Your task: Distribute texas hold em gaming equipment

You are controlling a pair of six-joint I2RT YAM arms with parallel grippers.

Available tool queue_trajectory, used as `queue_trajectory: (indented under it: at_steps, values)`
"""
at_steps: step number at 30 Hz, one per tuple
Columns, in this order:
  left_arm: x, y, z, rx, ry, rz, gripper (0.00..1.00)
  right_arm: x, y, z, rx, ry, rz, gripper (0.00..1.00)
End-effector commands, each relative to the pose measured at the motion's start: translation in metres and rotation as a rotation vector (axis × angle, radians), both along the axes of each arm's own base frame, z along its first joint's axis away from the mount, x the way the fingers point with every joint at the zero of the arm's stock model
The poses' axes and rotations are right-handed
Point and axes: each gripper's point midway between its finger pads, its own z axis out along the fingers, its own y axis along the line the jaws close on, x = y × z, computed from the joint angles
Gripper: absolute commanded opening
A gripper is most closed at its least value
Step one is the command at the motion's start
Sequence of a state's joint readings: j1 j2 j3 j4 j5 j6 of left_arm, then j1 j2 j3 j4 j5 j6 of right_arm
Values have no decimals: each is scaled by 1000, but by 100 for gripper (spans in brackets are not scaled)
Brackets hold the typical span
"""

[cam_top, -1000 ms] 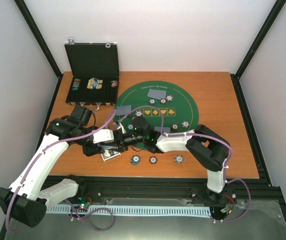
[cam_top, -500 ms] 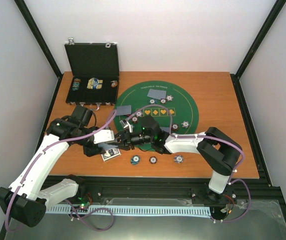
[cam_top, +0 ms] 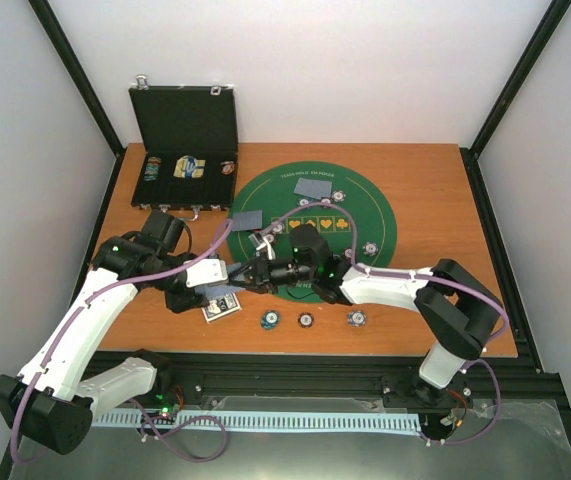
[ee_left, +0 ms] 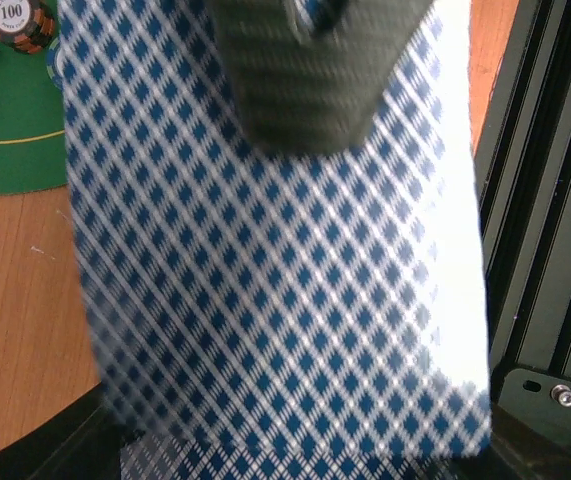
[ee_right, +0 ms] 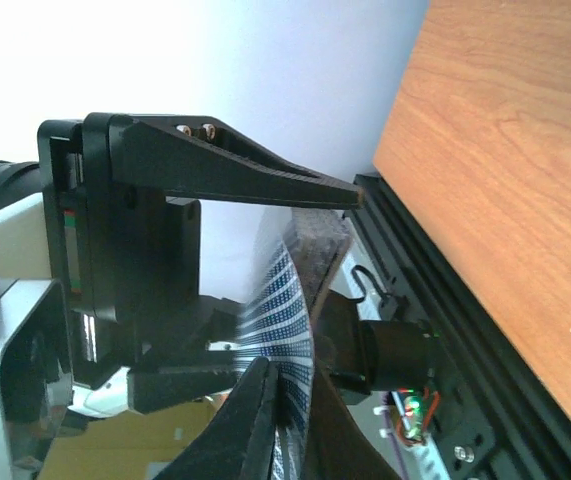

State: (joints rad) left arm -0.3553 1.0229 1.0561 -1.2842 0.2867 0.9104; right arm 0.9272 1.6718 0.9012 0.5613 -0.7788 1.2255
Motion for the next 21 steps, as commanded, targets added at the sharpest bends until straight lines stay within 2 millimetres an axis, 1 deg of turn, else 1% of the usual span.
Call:
queue_trajectory:
  at_steps: [1, 5, 10, 12, 14, 17, 18, 21]
  values:
    - [3, -3, 17, -32, -50, -8, 15, 10, -20, -23, -96, 36, -53, 5]
    - [3, -4, 16, -31, -47, -8, 15, 16, -35, -21, -105, 31, -83, 3]
    - [3, -4, 15, -33, -41, -9, 15, 23, -60, -30, -120, 47, -133, 3]
    - [3, -4, 16, -31, -42, -8, 15, 35, -78, -36, -145, 46, -170, 3]
    - [3, -3, 16, -28, -44, -7, 15, 47, -100, -43, -189, 34, -212, 3]
    - [3, -2, 16, -24, -47, -9, 15, 68, -141, -61, -278, 29, -285, 3]
    - [3, -2, 16, -23, -46, -8, 15, 72, -157, -75, -352, 44, -307, 3]
    - [2, -2, 16, -22, -45, -8, 15, 88, -191, -95, -498, -5, -356, 3]
